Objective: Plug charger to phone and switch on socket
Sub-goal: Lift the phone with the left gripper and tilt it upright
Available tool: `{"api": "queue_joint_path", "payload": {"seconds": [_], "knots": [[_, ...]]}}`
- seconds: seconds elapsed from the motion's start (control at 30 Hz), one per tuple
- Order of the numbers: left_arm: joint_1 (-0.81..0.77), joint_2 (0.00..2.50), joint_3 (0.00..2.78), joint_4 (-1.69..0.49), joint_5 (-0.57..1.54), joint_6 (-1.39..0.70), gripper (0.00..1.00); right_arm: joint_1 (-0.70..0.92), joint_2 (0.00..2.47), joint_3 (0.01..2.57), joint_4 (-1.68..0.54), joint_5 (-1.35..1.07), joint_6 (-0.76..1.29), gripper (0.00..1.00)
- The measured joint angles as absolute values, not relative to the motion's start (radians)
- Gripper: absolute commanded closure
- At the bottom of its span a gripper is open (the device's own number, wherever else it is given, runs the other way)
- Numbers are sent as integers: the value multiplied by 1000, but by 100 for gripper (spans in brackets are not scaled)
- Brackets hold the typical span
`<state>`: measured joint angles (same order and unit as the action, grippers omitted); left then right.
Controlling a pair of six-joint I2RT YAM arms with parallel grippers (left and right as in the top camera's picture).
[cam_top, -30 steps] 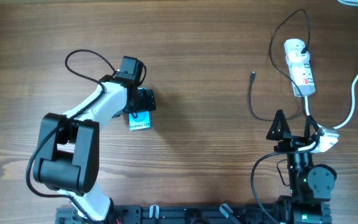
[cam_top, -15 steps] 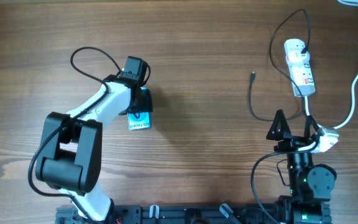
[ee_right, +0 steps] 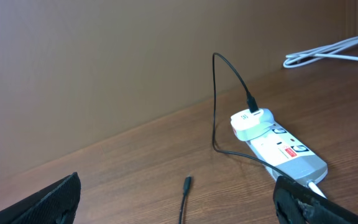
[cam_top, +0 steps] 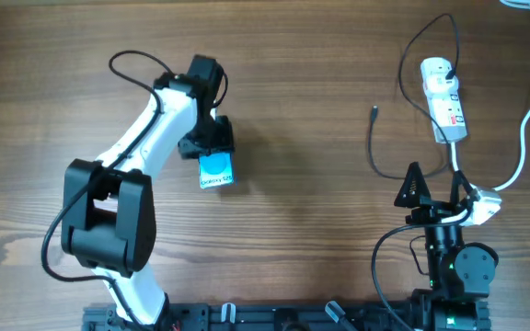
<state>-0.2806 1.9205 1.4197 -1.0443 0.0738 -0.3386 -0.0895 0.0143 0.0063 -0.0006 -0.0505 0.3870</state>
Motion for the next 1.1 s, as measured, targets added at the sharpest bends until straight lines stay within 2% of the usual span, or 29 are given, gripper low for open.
{"api": "queue_joint_path", "payload": {"seconds": [0.3, 0.63, 0.83, 1.1], "knots": [[-281, 1922, 1713, -1343, 356, -384, 62, -89, 14, 6, 0, -51, 387, 0], [-281, 1922, 1806, -1414, 835, -396, 62, -89, 14, 6, -1, -51, 387, 0], [-270, 1922, 1806, -1504, 945, -399, 65, -89, 14, 6, -1, -51, 387, 0], [-205, 1922, 1807, -1547, 960, -399, 64, -89, 14, 6, -1, -51, 387, 0]]}}
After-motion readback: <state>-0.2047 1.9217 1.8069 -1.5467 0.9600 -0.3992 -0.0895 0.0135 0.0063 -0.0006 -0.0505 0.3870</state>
